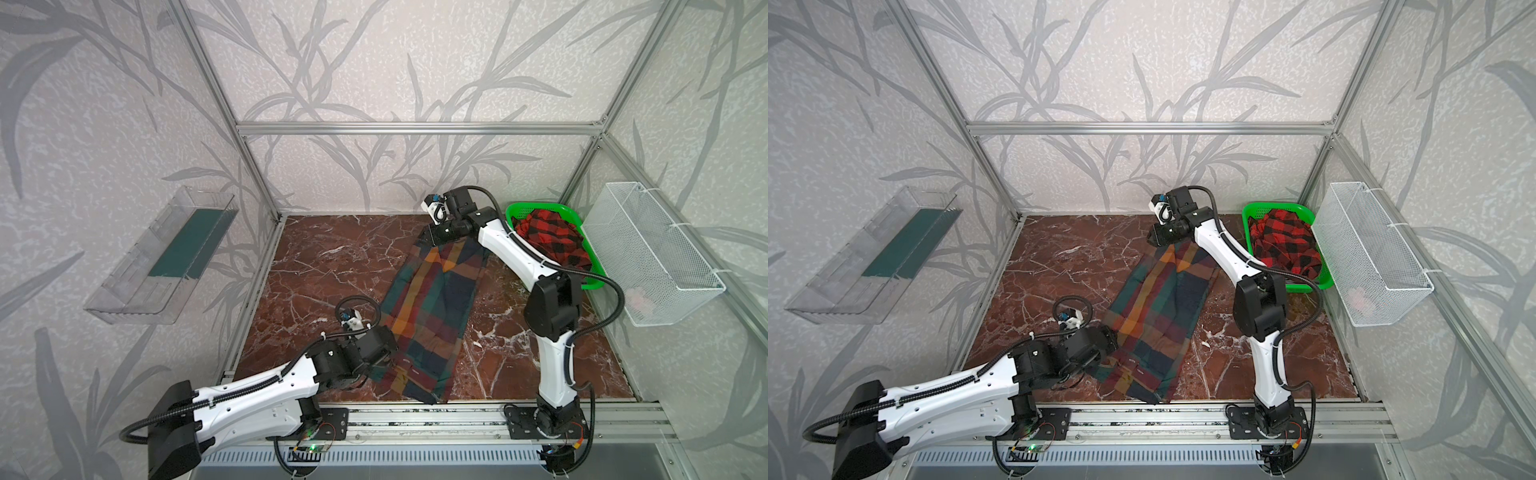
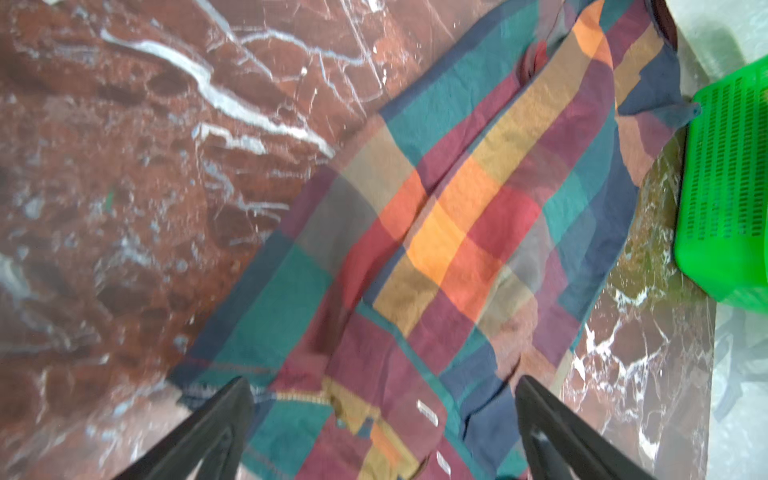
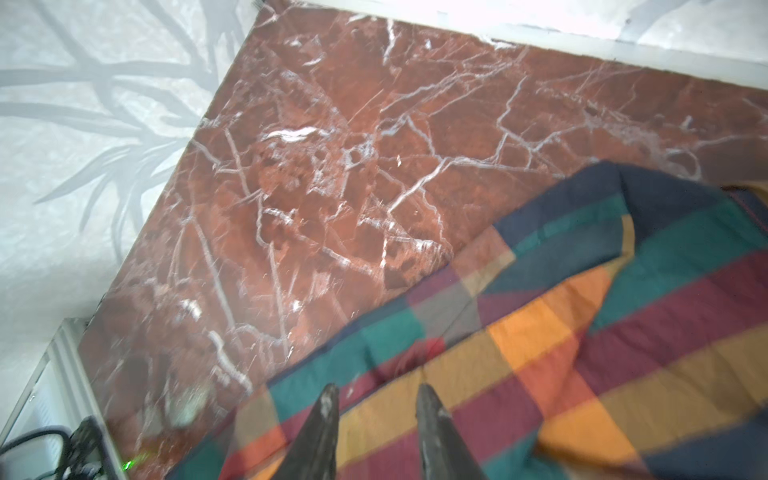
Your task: Fold and stack the long sleeve shirts
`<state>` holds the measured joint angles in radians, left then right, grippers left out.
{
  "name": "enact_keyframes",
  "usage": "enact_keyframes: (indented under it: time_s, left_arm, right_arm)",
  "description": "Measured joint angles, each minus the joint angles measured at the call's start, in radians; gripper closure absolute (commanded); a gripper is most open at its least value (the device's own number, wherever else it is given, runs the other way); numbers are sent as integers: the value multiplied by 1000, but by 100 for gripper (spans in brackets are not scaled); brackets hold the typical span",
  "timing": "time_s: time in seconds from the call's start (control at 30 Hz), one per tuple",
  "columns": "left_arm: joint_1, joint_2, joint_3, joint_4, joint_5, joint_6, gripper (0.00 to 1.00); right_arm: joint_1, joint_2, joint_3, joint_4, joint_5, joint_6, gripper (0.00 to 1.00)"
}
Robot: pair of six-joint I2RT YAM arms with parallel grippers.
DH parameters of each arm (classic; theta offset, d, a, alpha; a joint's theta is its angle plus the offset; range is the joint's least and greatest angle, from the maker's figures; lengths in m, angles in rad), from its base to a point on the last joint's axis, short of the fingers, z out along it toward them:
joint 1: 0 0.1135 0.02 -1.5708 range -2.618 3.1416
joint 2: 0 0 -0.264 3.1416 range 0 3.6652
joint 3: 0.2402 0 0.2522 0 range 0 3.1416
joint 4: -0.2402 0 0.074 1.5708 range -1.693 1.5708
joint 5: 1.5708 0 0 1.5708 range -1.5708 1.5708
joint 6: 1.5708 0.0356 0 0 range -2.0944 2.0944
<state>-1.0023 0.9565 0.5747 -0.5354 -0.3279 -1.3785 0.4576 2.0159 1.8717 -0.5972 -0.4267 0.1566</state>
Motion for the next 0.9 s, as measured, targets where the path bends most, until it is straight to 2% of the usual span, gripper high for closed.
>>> enact_keyframes:
  time_s: [0.17, 0.37, 0.47, 0.67, 0.83, 0.9]
  left_arm:
    - [109, 67, -3, 98, 120, 145, 10]
    - [148, 125, -18, 146, 210, 247, 19]
    - [168, 130, -60, 176, 243, 275, 22]
    - [193, 205, -108, 245, 323, 325, 28]
    - [195, 251, -107, 326, 396, 356, 42]
    - [194, 270, -111, 368, 431, 356, 44]
  right_arm:
    - [16, -246, -404, 190, -49, 82, 67]
    - [93, -375, -801, 381, -109, 202, 68]
    - [134, -398, -947, 465, -125, 285, 69]
    - [182, -397, -1091, 603, -113, 409, 70]
    - [150, -378, -1123, 655, -82, 446, 70]
    - [120, -367, -1124, 658, -79, 446, 70]
